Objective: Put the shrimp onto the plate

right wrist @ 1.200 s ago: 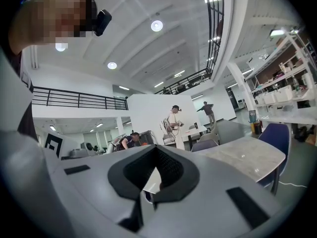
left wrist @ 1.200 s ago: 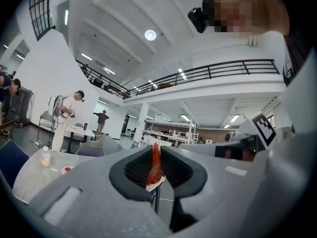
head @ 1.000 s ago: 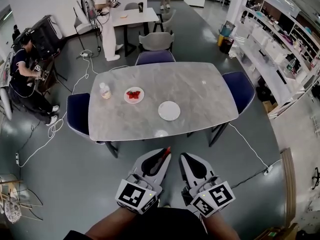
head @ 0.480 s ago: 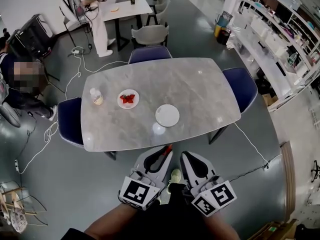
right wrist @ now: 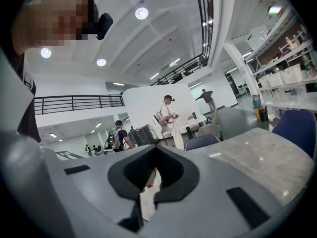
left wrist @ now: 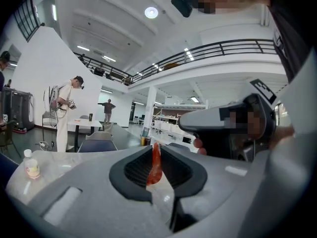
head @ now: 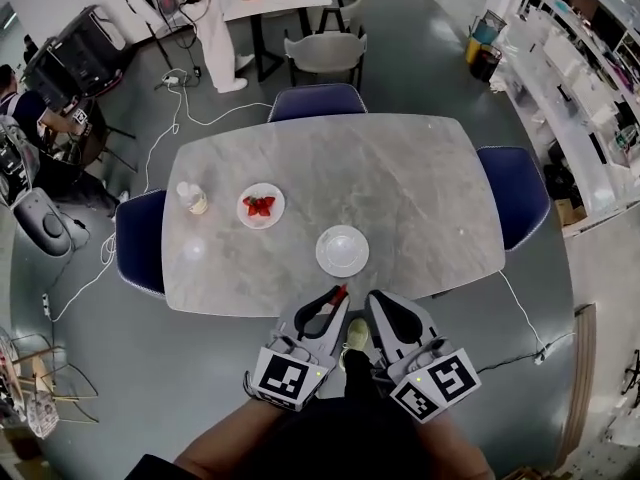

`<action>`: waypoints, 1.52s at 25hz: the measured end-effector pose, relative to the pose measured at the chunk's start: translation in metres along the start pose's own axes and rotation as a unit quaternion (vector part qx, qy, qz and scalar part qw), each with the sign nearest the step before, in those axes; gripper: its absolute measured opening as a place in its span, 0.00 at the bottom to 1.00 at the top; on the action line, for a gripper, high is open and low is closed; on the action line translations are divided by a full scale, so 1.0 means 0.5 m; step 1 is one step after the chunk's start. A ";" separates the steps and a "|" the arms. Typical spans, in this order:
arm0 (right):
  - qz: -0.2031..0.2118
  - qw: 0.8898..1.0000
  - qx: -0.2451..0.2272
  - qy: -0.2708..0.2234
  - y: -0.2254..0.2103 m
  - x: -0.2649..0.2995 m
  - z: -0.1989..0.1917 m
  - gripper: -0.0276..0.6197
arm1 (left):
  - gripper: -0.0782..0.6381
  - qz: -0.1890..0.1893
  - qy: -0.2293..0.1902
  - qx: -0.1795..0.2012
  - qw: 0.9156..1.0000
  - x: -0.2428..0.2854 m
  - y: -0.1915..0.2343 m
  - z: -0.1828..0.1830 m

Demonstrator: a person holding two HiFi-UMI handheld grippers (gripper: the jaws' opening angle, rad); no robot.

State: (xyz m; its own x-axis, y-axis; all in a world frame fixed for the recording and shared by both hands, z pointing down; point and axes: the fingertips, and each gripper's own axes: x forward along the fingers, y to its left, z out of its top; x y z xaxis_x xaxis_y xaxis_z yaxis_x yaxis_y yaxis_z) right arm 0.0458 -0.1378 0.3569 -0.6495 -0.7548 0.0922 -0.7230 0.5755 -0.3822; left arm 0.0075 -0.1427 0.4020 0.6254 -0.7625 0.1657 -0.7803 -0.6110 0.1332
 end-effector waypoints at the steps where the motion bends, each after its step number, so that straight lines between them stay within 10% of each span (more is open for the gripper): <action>1: 0.008 1.000 0.004 0.003 -0.020 0.011 0.006 0.04 | 0.19 0.006 0.004 0.000 1.000 0.021 0.007 -0.003; 14: 0.036 0.997 0.049 0.043 -0.186 0.141 -0.034 0.04 | 0.19 0.057 0.079 0.015 0.995 0.199 0.135 -0.142; 38: -0.022 0.996 0.075 0.045 -0.336 0.230 -0.267 0.04 | 0.19 0.037 0.211 0.054 0.975 0.348 0.252 -0.499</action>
State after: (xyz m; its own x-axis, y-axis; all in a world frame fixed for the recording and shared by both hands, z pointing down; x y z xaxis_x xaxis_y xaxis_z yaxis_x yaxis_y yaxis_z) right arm 0.0614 -0.2791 0.5547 -0.6420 -0.7424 0.1918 -0.7119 0.4842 -0.5087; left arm 0.0182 -0.2991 0.6913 0.4949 -0.6633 0.5613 -0.8042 -0.5944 0.0067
